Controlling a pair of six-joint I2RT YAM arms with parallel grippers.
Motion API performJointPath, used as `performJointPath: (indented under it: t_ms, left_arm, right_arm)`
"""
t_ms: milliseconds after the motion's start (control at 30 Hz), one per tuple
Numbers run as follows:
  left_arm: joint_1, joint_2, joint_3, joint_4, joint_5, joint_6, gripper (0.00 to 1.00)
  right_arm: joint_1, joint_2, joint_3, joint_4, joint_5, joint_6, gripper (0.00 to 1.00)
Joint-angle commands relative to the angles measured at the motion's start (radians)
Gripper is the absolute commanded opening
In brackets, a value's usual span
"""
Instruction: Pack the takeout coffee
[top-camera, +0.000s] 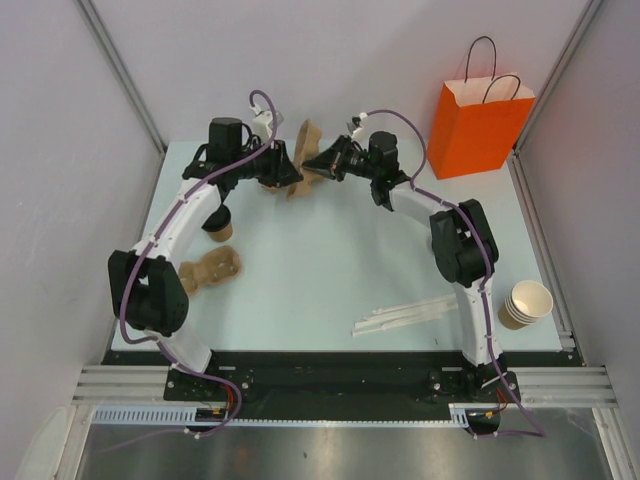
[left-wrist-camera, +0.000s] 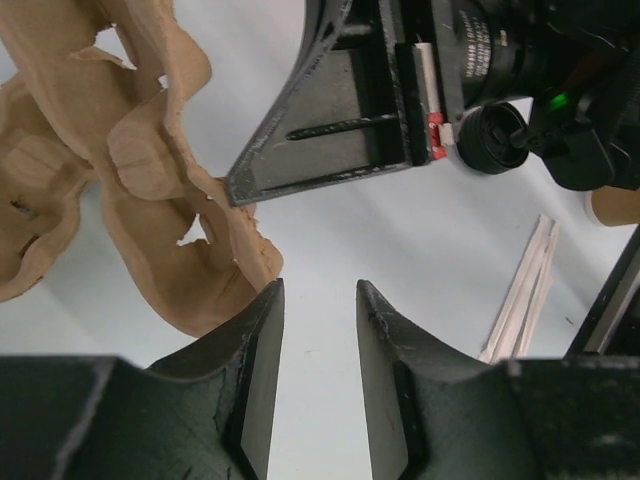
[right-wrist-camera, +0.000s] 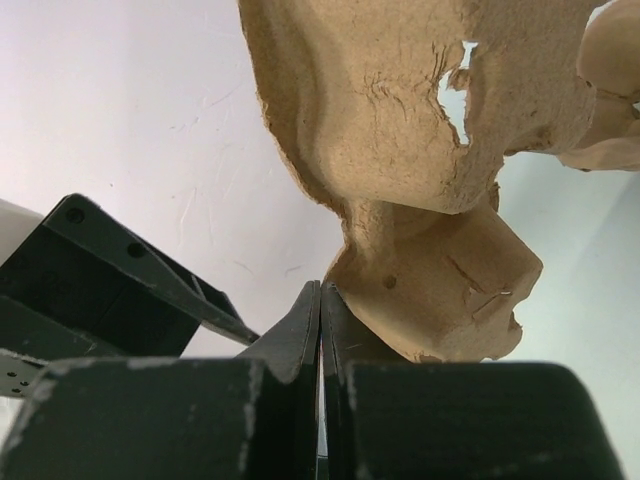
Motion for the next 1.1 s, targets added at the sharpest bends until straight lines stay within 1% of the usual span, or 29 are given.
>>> performJointPath:
  t_ms: [0, 200, 267, 400, 600, 700, 800, 1067]
  left_arm:
    - [-0.006, 0.023, 0.088, -0.02, -0.069, 0.0, 0.38]
    - [-0.006, 0.066, 0.132, -0.074, -0.051, 0.023, 0.36]
    - [-0.006, 0.078, 0.136, -0.08, -0.045, 0.022, 0.34]
    - [-0.006, 0.089, 0.14, -0.095, -0.062, 0.02, 0.33]
    - [-0.004, 0.086, 0.139, -0.1, -0.114, 0.028, 0.34]
    - [-0.004, 0.086, 0.142, -0.105, -0.134, 0.039, 0.38]
    - [-0.003, 0.089, 0.145, -0.108, -0.131, 0.042, 0.38]
    - [-0.003, 0.104, 0.149, -0.095, -0.085, 0.022, 0.33]
  right_arm:
    - [0.019, -0.075, -0.007, 0.084, -0.018, 0.033, 0.0]
    - [0.03, -0.077, -0.013, 0.098, -0.019, 0.044, 0.0]
    - [0.032, -0.078, -0.013, 0.101, -0.021, 0.05, 0.0]
    - [0.032, -0.083, -0.011, 0.102, -0.021, 0.052, 0.0]
    - [0.032, -0.083, -0.013, 0.102, -0.022, 0.055, 0.0]
    - [0.032, -0.083, -0.014, 0.105, -0.024, 0.055, 0.0]
    - [0.032, -0.083, -0.016, 0.11, -0.022, 0.059, 0.0]
    - [0.032, -0.087, -0.02, 0.128, -0.028, 0.078, 0.0]
